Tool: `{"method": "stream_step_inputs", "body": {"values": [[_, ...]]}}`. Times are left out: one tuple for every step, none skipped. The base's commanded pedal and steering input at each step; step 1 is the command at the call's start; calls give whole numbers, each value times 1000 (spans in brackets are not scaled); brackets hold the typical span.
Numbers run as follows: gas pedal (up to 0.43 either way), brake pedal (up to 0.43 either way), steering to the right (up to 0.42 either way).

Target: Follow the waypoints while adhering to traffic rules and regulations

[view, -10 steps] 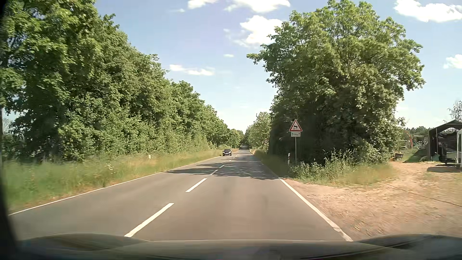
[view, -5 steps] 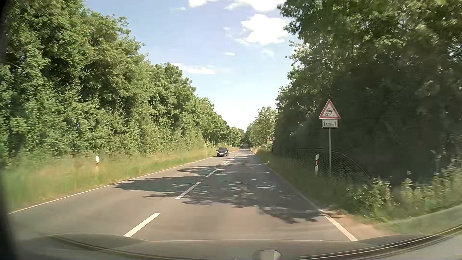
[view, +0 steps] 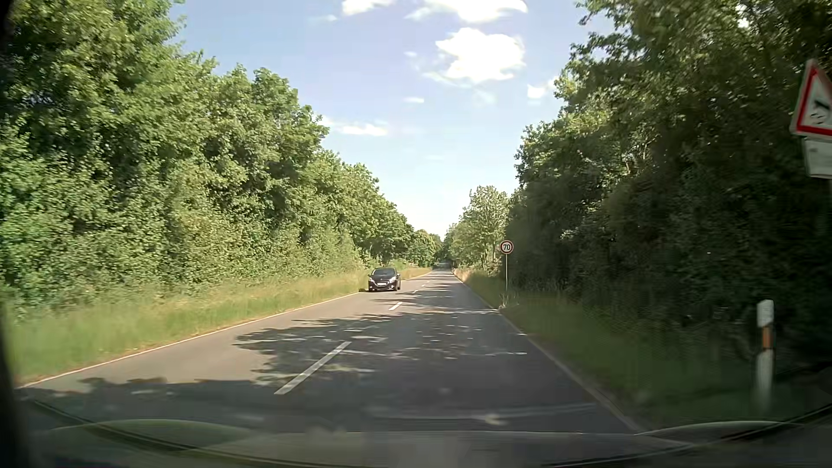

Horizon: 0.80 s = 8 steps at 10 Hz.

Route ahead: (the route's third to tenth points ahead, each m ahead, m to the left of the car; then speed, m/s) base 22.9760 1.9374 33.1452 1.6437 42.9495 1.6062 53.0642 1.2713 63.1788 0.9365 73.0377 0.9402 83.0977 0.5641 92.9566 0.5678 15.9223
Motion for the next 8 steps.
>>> {"method": "stream_step_inputs", "body": {"values": [[157,30,-1],[157,30,-1],[157,30,-1],[169,30,-1],[169,30,-1],[169,30,3],[169,30,4],[177,30,3]]}}
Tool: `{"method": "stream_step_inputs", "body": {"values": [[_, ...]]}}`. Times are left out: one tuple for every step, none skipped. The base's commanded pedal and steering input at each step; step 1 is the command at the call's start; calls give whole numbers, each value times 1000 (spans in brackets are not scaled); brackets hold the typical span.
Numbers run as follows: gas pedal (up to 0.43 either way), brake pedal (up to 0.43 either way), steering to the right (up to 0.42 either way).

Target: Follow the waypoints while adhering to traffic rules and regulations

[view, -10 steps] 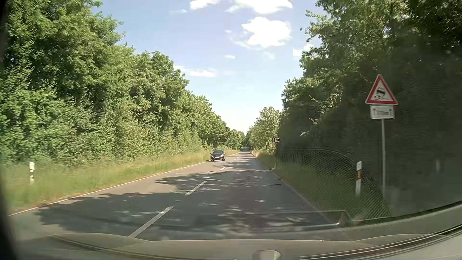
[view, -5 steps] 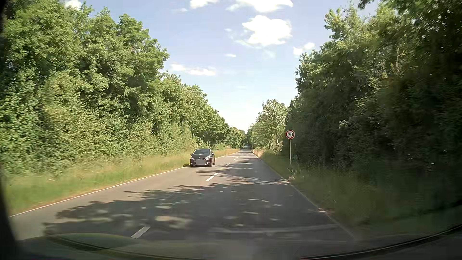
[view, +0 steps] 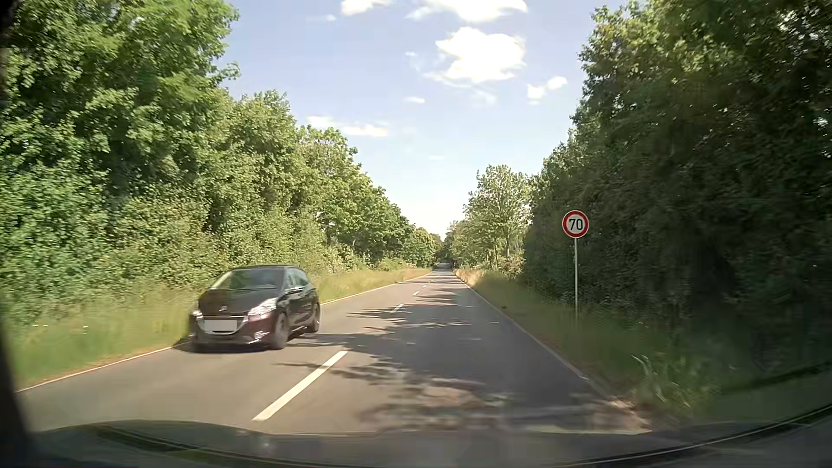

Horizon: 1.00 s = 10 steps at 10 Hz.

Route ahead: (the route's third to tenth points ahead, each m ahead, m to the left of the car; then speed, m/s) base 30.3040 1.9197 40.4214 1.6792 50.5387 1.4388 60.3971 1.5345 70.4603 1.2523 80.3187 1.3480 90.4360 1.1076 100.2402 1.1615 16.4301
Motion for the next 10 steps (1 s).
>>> {"method": "stream_step_inputs", "body": {"values": [[177,30,3],[177,30,3],[177,30,3],[177,30,3],[177,30,2],[177,30,3],[189,30,2],[189,30,2],[189,30,2],[189,30,2]]}}
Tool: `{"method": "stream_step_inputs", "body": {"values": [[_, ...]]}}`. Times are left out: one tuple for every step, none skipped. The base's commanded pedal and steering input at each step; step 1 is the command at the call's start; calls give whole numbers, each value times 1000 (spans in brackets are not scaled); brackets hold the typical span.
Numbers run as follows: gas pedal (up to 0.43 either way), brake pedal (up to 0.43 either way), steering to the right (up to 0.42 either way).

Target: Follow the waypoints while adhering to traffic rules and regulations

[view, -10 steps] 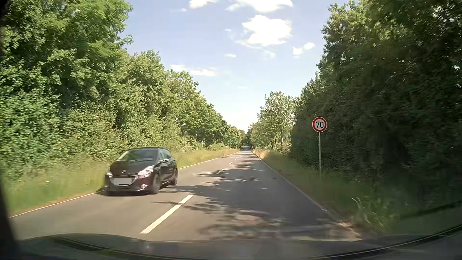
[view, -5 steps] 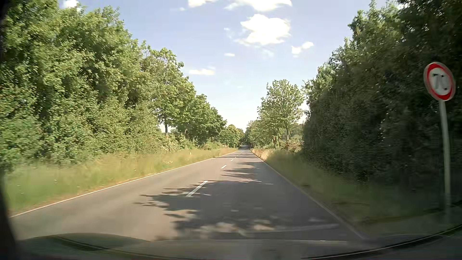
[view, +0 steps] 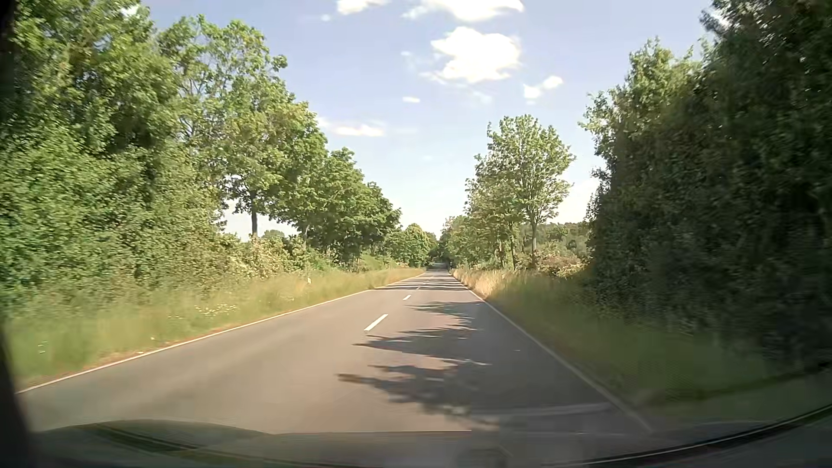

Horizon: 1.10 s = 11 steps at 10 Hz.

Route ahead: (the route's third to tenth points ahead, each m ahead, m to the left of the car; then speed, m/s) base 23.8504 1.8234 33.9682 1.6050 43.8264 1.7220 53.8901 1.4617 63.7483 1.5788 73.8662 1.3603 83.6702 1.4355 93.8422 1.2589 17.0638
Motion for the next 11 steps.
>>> {"method": "stream_step_inputs", "body": {"values": [[189,30,2],[189,30,2],[189,30,2],[189,30,2],[189,30,1],[189,30,-1],[189,30,-2],[189,30,-2],[189,30,-2],[189,30,-2],[189,30,-2]]}}
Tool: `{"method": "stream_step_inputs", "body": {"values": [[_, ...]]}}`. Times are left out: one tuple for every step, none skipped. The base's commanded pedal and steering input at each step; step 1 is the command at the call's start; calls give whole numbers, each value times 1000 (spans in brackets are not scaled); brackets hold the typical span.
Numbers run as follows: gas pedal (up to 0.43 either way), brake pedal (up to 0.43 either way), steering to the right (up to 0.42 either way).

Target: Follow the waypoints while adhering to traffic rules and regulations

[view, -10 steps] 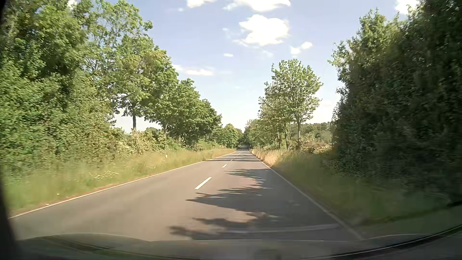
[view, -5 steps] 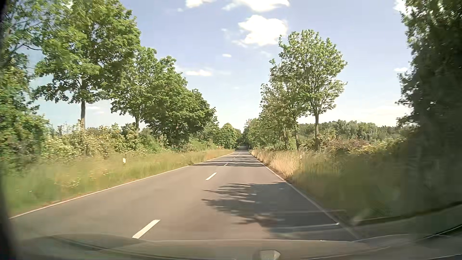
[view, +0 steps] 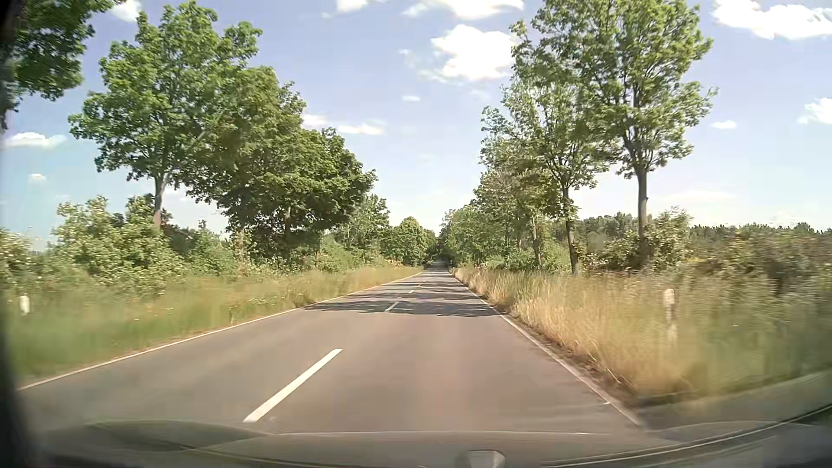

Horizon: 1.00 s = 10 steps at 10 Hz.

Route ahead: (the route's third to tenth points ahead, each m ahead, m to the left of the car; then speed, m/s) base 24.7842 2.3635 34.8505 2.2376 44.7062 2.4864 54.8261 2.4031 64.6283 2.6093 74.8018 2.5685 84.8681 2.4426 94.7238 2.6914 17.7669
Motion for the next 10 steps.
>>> {"method": "stream_step_inputs", "body": {"values": [[189,30,-2],[189,30,-1],[189,30,-1],[189,30,0],[189,30,0],[189,30,0],[150,30,1],[118,30,1],[79,30,1],[67,30,0]]}}
